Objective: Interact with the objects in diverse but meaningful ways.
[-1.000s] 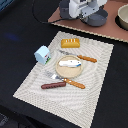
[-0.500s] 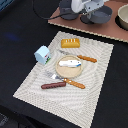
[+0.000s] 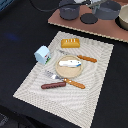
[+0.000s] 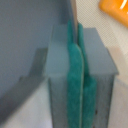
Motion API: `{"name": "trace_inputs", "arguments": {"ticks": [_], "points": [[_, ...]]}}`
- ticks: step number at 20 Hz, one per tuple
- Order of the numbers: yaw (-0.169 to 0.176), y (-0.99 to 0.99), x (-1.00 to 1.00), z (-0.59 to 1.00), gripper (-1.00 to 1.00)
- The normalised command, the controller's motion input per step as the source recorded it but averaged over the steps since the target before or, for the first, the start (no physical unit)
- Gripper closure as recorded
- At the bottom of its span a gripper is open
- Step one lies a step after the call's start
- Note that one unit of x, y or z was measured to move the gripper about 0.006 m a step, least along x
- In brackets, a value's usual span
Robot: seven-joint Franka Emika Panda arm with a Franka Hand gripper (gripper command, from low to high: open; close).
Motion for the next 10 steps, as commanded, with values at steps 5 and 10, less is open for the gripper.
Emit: {"name": "trace_inputs", "arguments": {"ticks": [5, 10], "points": [[0.000, -0.95, -0.14, 0.09, 1.00], [0.000, -0.83, -0.41, 0.00, 1.00]]}}
